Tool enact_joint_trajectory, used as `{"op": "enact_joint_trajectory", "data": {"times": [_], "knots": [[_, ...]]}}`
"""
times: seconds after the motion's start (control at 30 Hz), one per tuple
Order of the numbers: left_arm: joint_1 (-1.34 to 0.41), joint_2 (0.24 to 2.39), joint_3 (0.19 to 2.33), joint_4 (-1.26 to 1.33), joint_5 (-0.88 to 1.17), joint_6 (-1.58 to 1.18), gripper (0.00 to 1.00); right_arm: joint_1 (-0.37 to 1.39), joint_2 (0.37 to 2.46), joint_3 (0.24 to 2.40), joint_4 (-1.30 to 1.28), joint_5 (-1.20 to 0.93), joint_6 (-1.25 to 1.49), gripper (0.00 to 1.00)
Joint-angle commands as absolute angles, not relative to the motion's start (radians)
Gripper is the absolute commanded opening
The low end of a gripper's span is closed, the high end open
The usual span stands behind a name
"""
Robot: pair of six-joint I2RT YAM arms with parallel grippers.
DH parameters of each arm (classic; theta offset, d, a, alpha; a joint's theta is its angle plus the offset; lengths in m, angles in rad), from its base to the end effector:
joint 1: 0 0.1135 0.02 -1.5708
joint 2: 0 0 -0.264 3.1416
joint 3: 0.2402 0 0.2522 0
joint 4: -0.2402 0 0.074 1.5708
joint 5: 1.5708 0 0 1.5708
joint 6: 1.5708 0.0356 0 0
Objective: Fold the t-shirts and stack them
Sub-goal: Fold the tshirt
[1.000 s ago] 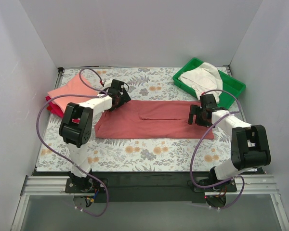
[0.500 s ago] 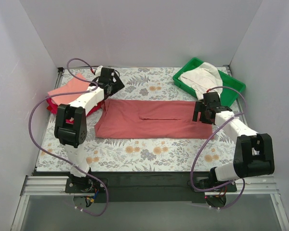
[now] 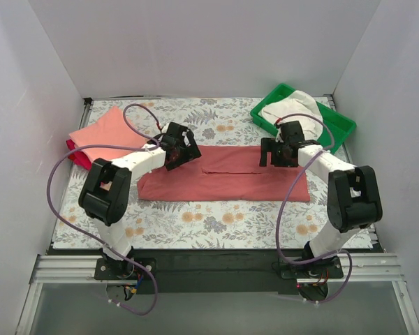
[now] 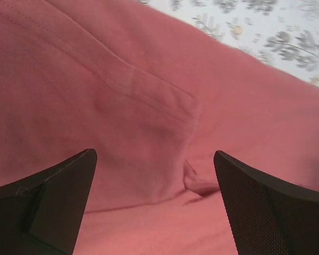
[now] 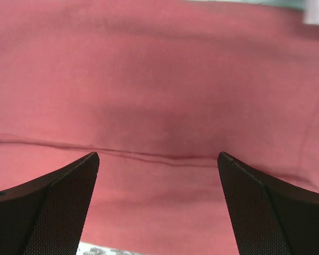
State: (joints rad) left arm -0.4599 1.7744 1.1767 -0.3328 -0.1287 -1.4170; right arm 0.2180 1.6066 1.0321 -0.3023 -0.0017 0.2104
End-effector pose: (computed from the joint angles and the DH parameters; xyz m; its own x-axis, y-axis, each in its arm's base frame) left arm 0.3380 -0.1623 0.1961 -0.4772 -0.8573 -0.1932 -0.6532 0.4931 -0.5746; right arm 0.3298 0.0731 0.2103 -0.7793 0.0413 -0.6252 -0.0558 0.9893 0.1349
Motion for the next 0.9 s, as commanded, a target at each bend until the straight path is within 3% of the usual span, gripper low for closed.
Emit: {"op": "enact_joint_trajectory", "data": {"times": [0.0,0.2,0.4,0.53,0.57,0.77,0.87], "knots": [[-0.443,1.850,1.239,-0.382,-0.207,-1.437,0.91,0.229,1.687,1.088,-0.275,-0.005,0.210,0.98],[-0.443,1.978,1.331,-0.429,-0.267,-1.447,0.92,0.229,1.746,1.033,-0.262,-0.020,0.224,0.98],[-0.451,2.114,1.466,-0.433,-0.180,-1.419,0.90,0.229,1.620,0.862,-0.261,-0.035,0.279,0.98],[-0.472,2.258,1.668,-0.433,-0.121,-1.359,0.91,0.244,1.493,0.686,-0.262,-0.093,0.330,0.98],[-0.472,2.349,1.807,-0.439,-0.068,-1.352,0.91,0.256,1.444,0.655,-0.268,-0.115,0.337,0.98],[-0.472,2.687,2.342,-0.517,0.136,-1.390,0.91,0.610,1.341,0.551,-0.262,-0.262,0.468,0.98],[-0.472,2.724,2.370,-0.439,0.152,-1.439,0.93,0.713,1.348,0.560,-0.236,-0.291,0.509,0.98]]}}
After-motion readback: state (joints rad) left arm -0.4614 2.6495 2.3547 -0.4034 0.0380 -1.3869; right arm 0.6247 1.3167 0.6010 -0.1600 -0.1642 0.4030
